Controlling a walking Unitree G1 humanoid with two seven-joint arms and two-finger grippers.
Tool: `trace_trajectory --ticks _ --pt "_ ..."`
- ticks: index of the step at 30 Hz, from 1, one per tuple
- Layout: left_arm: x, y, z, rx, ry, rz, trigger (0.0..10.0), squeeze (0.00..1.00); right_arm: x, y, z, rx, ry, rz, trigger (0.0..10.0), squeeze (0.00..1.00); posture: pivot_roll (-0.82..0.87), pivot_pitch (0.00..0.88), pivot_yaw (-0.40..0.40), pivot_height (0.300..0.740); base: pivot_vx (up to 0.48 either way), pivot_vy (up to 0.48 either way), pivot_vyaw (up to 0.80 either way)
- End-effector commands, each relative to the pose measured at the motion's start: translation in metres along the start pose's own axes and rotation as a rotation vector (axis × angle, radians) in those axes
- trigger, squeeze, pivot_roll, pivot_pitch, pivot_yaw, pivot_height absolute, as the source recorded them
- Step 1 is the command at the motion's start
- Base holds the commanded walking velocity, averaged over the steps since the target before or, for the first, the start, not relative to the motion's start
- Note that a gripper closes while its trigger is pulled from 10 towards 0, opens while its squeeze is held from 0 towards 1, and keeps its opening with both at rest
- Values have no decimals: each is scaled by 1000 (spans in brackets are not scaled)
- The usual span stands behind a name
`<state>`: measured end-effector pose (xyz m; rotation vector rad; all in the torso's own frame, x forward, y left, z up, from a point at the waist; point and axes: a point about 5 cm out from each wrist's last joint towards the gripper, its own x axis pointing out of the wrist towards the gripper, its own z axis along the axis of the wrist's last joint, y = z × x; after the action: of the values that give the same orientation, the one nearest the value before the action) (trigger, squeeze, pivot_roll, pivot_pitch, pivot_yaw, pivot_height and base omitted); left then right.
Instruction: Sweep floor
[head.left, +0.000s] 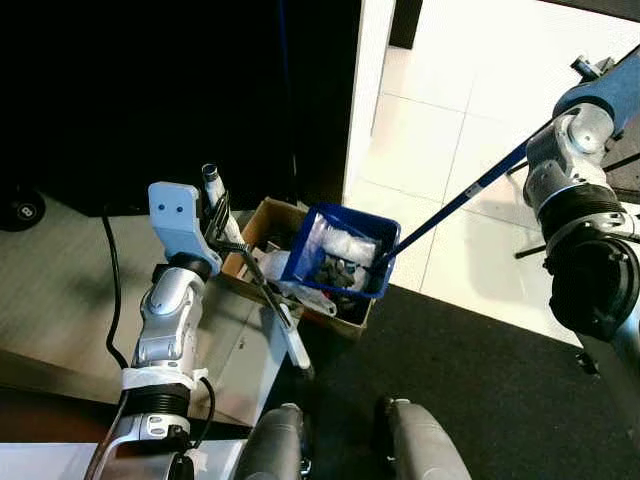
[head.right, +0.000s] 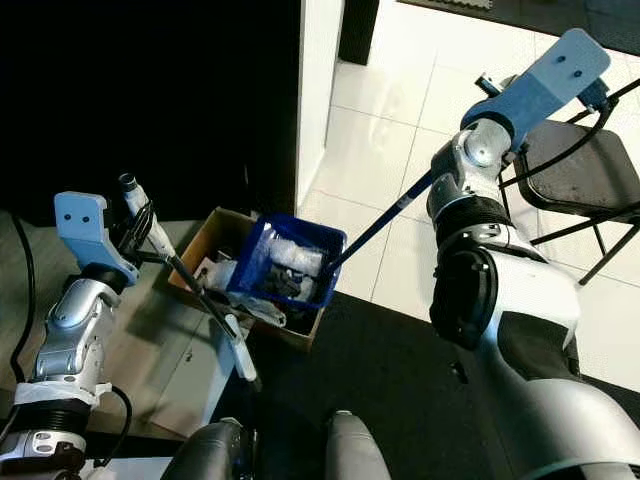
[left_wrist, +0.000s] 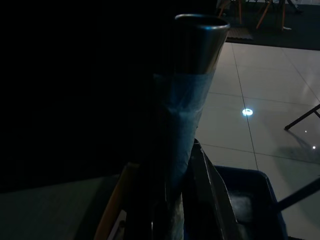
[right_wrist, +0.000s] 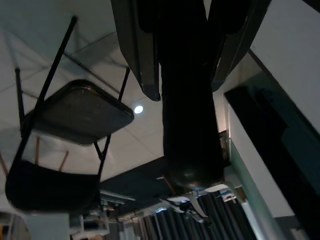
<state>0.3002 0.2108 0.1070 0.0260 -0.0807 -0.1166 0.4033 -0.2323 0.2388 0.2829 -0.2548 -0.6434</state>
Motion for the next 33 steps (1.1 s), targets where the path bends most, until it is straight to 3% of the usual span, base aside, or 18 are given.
trace_trajectory --ticks 1,2,4,7,8,10,12,15,24,25,33 --pt "1 -3 7 8 -36 -16 10000 0 0 12 16 -150 -129 76 10000 0 111 60 -55 740 0 0 0" --pt "1 -3 7 8 -36 -16 10000 0 0 12 16 -150 -129 76 10000 0 111 60 -55 740 0 0 0" --pt "0 -4 6 7 -34 -17 10000 0 -3 19 19 -265 -206 115 10000 0 107 62 -56 740 0 0 0" --pt "1 -5 6 7 -33 -19 10000 0 -5 23 22 -337 -267 133 10000 0 108 63 -56 740 0 0 0" --pt "1 -6 6 8 -32 -21 10000 0 -7 27 24 -406 -327 148 10000 0 107 64 -58 740 0 0 0" --pt "1 -6 6 8 -32 -22 10000 0 -9 29 25 -419 -342 154 10000 0 106 66 -58 740 0 0 0" --pt "1 -6 6 7 -32 -22 10000 0 -9 30 24 -409 -334 154 10000 0 106 66 -59 740 0 0 0" --pt "1 -6 6 7 -33 -20 10000 0 -7 26 23 -301 -264 113 10000 0 109 65 -61 740 0 0 0" --pt "1 -5 6 10 -37 -13 10000 0 -4 22 31 -175 -265 47 10000 0 110 64 -62 740 0 0 0" --pt "0 -5 6 9 -36 -13 10000 0 0 13 26 -80 -177 -8 10000 0 110 64 -62 740 0 0 0" --pt "0 -6 6 7 -35 -15 10000 0 -2 5 10 -137 -119 -17 10000 0 111 66 -61 740 0 0 0"
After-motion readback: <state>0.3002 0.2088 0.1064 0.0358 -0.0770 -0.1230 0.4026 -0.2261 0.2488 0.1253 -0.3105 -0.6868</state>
